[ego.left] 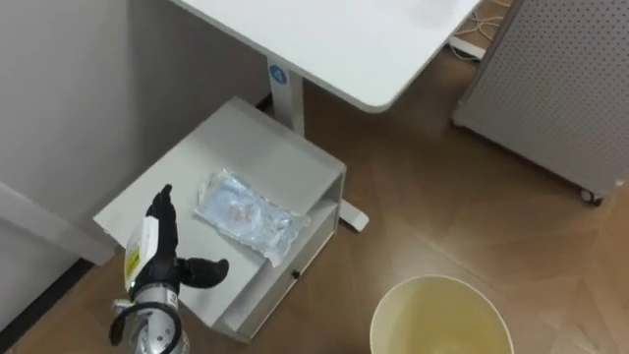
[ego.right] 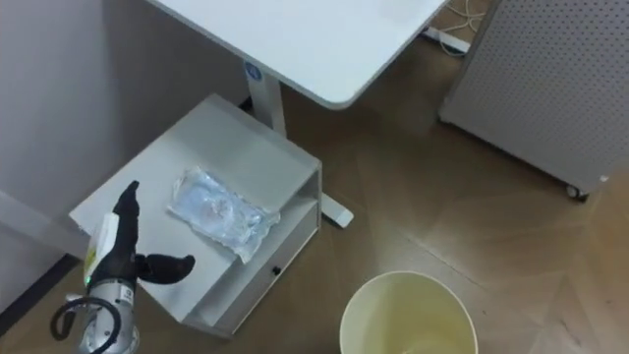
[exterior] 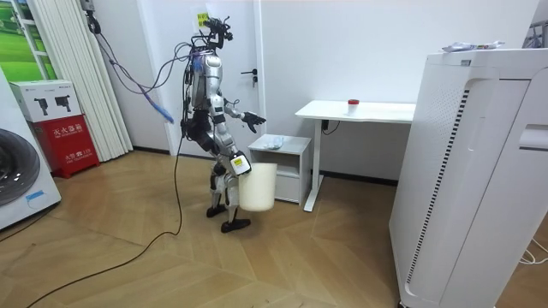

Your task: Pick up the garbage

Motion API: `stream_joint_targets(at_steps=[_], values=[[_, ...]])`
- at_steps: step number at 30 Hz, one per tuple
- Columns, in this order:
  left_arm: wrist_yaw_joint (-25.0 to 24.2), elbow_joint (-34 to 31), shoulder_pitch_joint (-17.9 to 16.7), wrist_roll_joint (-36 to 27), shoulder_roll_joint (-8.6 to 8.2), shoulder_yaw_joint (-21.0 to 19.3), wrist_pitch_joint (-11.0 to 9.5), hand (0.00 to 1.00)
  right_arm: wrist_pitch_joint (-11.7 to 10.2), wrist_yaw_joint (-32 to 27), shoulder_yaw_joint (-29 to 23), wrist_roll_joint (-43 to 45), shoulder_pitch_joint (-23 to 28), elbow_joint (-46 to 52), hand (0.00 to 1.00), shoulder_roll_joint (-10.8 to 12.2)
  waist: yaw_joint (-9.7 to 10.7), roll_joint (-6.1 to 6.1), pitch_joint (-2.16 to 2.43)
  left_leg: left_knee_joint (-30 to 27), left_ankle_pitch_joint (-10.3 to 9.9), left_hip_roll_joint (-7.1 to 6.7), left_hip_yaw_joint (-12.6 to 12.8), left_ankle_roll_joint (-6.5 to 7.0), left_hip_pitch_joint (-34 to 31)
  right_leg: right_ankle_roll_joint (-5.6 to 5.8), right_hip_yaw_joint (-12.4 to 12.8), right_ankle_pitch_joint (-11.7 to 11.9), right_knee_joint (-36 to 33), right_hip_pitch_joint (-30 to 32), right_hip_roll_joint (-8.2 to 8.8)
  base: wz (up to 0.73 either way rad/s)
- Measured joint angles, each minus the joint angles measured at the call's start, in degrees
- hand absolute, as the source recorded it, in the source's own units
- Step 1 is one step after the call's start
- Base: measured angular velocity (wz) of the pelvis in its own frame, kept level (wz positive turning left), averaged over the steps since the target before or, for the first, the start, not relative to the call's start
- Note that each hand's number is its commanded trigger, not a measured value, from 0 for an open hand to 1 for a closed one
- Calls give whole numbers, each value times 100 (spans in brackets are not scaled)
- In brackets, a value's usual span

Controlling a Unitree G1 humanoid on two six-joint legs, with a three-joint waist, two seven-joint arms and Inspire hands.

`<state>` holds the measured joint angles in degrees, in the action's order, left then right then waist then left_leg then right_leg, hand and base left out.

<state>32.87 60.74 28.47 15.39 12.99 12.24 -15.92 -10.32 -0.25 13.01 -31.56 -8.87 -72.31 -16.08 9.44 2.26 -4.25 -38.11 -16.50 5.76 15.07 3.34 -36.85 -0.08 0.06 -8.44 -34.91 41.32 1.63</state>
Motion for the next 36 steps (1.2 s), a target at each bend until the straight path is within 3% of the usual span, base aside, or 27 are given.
stream_joint_targets(at_steps=[6, 16, 21, 28, 34, 35, 36], values=[[238, 28, 247, 642, 312, 166, 11, 0, 160, 30, 80, -219, -103, 8, 100, -11, 148, -33, -59, -154, -76, 140, 29, -55, -270, -58, -35, -13, -104, 281, -71, -7], [297, 302, 836, 1579, 429, 732, 126, 0, 176, 76, 143, -292, -182, 13, 100, -14, 299, 42, -126, -144, -103, 147, 40, -74, -313, -67, -45, -18, -85, 304, -88, 0], [266, 451, 867, 1690, 433, 1009, 311, 0, 286, 75, 143, -320, -187, 132, 100, -26, 342, 63, -138, -148, -106, 146, 44, -73, -362, -67, -46, -21, -100, 364, -73, 0], [-398, 632, 860, 2328, 433, 1138, 641, 0, 289, 165, 140, -423, -197, 126, 100, -32, 353, 59, -140, -154, -106, 132, 49, -73, -394, -81, -54, -42, -127, 417, -70, 0], [-1028, 900, 861, 2403, 495, 1624, 896, 0, 296, 225, 146, -442, -200, 193, 100, -34, 459, 54, -137, -151, -106, 141, 62, -72, -451, -80, -42, -42, -123, 477, -63, 0], [-1175, 934, 860, 2404, 498, 1624, 949, 52, 327, 224, 147, -442, -198, 256, 100, -37, 476, 50, -135, -157, -106, 141, 64, -72, -491, -80, -38, -42, -134, 518, -63, 0], [-1312, 978, 864, 2399, 513, 1662, 991, 69, 391, 222, 147, -442, -198, 323, 100, -42, 501, 48, -133, -170, -106, 141, 62, -72, -527, -80, -37, -42, -170, 558, -63, 0]])
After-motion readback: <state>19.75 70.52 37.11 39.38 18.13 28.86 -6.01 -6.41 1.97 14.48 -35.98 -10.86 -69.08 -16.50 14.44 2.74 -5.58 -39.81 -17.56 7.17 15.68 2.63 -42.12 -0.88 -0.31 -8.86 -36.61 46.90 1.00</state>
